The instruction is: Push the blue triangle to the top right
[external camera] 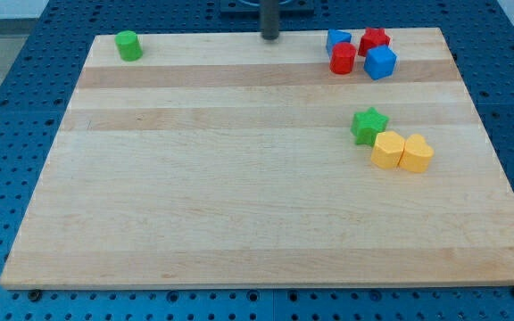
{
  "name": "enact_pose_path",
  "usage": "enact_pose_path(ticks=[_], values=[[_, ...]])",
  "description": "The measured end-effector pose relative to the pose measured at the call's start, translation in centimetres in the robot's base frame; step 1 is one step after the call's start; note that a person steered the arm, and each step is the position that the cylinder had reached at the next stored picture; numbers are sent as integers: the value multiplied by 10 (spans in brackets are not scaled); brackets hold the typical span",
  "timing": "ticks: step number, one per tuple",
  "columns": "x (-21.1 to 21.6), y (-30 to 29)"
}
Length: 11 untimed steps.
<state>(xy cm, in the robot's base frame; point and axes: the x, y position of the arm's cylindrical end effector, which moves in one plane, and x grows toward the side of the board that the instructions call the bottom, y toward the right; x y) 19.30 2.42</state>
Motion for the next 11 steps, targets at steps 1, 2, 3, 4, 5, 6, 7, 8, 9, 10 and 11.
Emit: enact_pose_path(ticks=[1,2,3,4,5,6,7,8,9,10,11], values=[[-1,32],[1,61],[4,72],[22,74],[36,81],[36,82],[41,94],[56,104],[79,108],[108,108],[131,108]])
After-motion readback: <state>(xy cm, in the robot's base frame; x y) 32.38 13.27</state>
